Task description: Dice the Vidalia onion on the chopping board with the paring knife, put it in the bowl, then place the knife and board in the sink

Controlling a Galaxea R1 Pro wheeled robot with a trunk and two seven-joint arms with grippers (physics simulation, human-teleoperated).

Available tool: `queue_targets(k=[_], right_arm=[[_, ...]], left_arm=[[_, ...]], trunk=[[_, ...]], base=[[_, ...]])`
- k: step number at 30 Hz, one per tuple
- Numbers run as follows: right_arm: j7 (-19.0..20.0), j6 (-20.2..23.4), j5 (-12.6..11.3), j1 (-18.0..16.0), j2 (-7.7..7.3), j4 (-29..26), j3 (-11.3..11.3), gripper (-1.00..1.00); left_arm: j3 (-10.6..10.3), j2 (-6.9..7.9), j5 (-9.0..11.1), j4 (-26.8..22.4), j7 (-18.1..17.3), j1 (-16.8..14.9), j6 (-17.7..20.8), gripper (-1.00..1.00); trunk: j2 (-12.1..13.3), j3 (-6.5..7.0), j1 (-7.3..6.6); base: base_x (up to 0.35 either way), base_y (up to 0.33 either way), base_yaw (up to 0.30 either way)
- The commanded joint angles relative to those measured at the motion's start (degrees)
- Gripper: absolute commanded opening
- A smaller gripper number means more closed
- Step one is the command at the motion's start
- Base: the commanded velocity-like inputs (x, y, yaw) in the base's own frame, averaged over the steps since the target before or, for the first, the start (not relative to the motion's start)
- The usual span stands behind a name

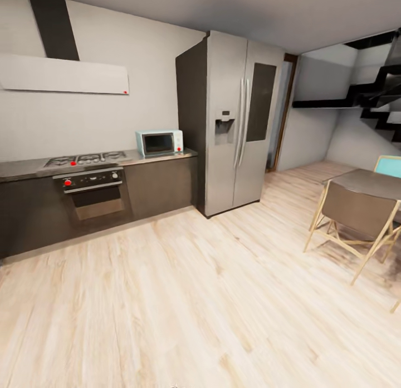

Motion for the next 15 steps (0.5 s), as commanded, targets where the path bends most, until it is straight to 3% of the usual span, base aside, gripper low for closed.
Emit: queue_targets(k=[1,15], right_arm=[[0.0,-0.1,0.0,0.0,0.01,-0.1,0.0,1.0],[0.0,-0.1,0.0,0.0,-0.02,-0.1,0.0,1.0]], left_arm=[[0.0,0.01,0.1,0.0,-0.1,0.0,0.0,1.0],[0.0,0.01,0.0,0.0,-0.1,0.0,0.0,1.0]], trunk=[[0.0,-0.06,0.0],[0.0,-0.43,0.0]], base=[[0.0,-0.131,0.263],[0.0,-0.121,0.263]])
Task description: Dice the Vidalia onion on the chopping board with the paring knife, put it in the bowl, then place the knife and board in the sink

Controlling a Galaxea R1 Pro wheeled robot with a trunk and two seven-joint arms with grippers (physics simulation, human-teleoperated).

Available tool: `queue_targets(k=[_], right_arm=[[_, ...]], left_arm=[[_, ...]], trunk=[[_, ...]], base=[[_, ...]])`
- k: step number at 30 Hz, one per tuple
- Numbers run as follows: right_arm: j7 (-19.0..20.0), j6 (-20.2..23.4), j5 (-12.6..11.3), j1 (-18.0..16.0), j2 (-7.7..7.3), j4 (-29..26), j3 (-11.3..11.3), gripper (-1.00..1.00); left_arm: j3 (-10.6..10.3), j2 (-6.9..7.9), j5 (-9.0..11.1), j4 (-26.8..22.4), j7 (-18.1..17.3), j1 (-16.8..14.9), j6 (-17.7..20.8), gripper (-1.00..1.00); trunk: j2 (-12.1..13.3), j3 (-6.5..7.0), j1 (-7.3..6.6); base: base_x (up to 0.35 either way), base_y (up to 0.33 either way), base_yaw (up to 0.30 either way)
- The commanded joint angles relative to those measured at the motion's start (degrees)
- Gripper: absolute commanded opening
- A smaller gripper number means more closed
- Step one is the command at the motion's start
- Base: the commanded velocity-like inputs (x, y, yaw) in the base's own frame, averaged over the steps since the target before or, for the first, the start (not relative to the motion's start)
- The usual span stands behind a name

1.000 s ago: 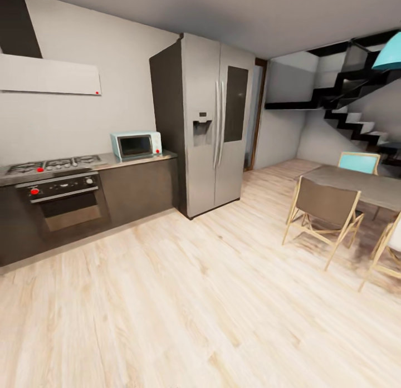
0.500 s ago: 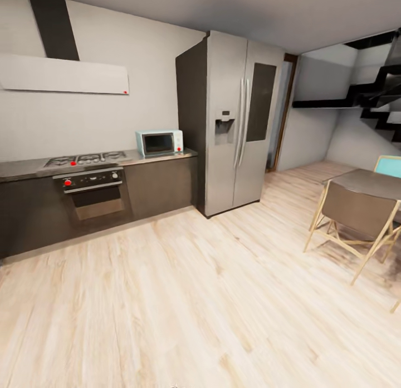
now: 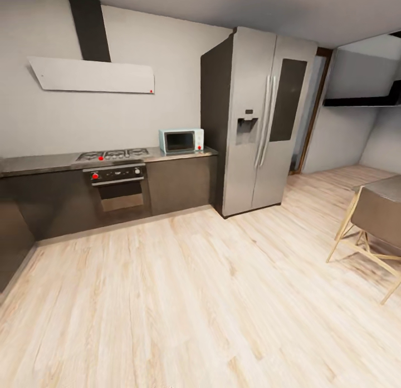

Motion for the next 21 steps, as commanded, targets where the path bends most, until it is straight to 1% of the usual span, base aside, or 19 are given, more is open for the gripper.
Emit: queue_targets(k=[1,21], right_arm=[[0.0,-0.1,0.0,0.0,0.0,-0.1,0.0,1.0],[0.0,-0.1,0.0,0.0,-0.05,-0.1,0.1,1.0]], left_arm=[[0.0,0.01,0.1,0.0,-0.1,0.0,0.0,1.0],[0.0,0.01,0.1,0.0,-0.1,0.0,0.0,1.0]], trunk=[[0.0,-0.06,0.0],[0.0,-0.59,0.0]], base=[[0.0,-0.106,0.263],[0.0,-0.086,0.263]])
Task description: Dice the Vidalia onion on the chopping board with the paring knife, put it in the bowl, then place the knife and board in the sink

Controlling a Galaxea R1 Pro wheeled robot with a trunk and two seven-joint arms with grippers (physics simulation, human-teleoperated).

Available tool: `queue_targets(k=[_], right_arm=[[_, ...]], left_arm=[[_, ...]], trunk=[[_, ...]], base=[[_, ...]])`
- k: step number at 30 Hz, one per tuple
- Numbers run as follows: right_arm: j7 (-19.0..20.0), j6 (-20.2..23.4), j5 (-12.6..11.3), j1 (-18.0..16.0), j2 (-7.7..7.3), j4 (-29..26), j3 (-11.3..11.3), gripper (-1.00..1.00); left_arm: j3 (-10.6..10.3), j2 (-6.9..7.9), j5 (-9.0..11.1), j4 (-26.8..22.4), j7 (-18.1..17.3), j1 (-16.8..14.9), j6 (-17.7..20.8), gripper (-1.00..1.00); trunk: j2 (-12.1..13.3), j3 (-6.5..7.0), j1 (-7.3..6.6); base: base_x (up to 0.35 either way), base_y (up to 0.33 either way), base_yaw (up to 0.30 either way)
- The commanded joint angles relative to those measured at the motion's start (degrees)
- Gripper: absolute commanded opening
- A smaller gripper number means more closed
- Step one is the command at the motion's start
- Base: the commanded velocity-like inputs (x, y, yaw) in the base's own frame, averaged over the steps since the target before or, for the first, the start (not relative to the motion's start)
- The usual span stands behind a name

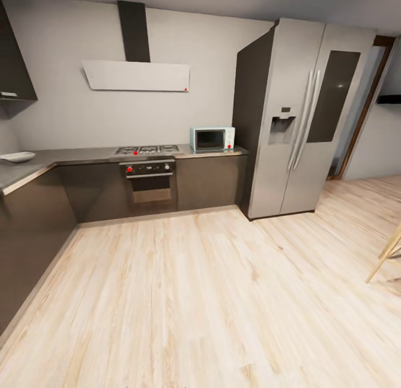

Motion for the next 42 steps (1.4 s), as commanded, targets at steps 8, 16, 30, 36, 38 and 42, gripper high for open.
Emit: queue_targets(k=[8,16,30,36,38,42], right_arm=[[0.0,-0.1,0.0,0.1,0.0,-0.1,0.0,1.0],[0.0,-0.1,0.0,0.1,0.0,-0.1,0.0,1.0],[0.0,-0.1,0.0,0.1,0.0,-0.1,0.0,1.0],[0.0,-0.1,0.0,0.1,0.0,-0.1,0.0,1.0],[0.0,-0.1,0.0,0.1,0.0,-0.1,0.0,1.0],[0.0,-0.1,0.0,0.1,0.0,-0.1,0.0,1.0]], left_arm=[[0.0,0.01,0.0,0.0,-0.1,0.0,0.0,1.0],[0.0,0.01,0.1,0.0,-0.1,0.0,0.0,1.0],[0.0,-0.15,0.1,0.0,-0.1,0.0,0.0,1.0],[0.0,-0.24,0.1,0.0,-0.1,0.0,0.0,1.0],[0.0,-0.25,0.1,-0.1,-0.1,0.0,0.0,1.0],[0.0,-0.25,0.1,-0.3,-0.1,0.0,0.0,1.0]], trunk=[[0.0,-0.25,0.0],[0.0,-0.47,0.0],[0.0,-0.86,0.0],[0.0,-1.03,0.0],[0.0,-1.08,0.0],[0.0,-1.19,0.0]], base=[[0.0,-0.072,0.263],[0.0,-0.074,0.263],[0.0,-0.076,0.263],[0.0,-0.077,0.263],[0.0,-0.079,0.263],[0.0,-0.082,0.263]])
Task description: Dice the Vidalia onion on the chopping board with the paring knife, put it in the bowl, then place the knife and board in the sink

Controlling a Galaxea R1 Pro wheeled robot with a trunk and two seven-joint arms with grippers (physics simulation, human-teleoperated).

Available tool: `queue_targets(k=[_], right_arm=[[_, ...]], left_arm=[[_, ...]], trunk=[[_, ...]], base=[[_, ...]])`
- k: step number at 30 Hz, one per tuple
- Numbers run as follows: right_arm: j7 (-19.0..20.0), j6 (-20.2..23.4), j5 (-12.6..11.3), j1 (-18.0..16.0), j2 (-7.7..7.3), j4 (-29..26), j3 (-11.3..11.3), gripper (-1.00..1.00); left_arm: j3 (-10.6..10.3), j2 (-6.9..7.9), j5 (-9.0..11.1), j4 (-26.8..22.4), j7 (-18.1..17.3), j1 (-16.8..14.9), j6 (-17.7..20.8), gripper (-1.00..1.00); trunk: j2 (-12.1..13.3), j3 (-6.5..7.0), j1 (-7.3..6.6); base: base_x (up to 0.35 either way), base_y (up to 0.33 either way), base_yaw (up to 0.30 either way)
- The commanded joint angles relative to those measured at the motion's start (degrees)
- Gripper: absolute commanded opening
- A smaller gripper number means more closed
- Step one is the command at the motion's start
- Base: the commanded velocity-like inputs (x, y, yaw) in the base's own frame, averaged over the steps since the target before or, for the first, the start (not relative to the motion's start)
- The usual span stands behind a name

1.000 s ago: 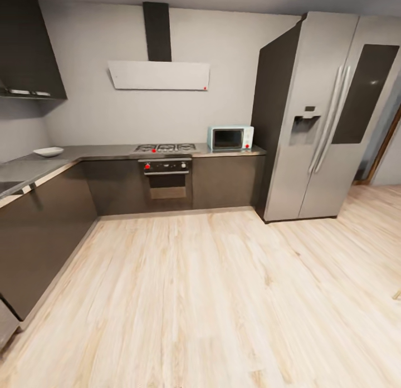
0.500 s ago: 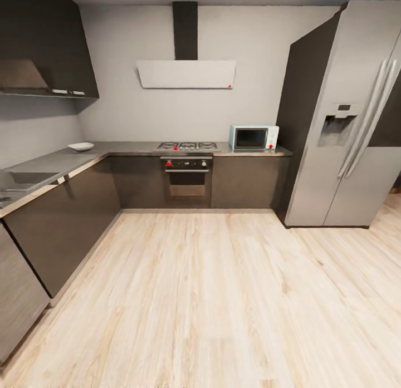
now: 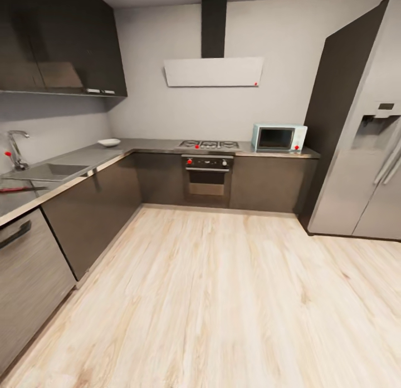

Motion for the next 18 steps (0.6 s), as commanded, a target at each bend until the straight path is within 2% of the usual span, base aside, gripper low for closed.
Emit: queue_targets(k=[1,18], right_arm=[[0.0,-0.1,0.0,0.0,0.0,-0.1,0.0,1.0],[0.0,-0.1,0.0,0.0,0.0,-0.1,0.0,1.0]], left_arm=[[0.0,0.0,0.1,0.0,-0.1,0.0,0.0,1.0],[0.0,0.0,0.1,-0.2,-0.1,0.0,0.0,1.0]], trunk=[[0.0,-0.06,0.0],[0.0,-0.56,0.0]], base=[[0.0,-0.085,0.263],[0.088,-0.102,0.263]])
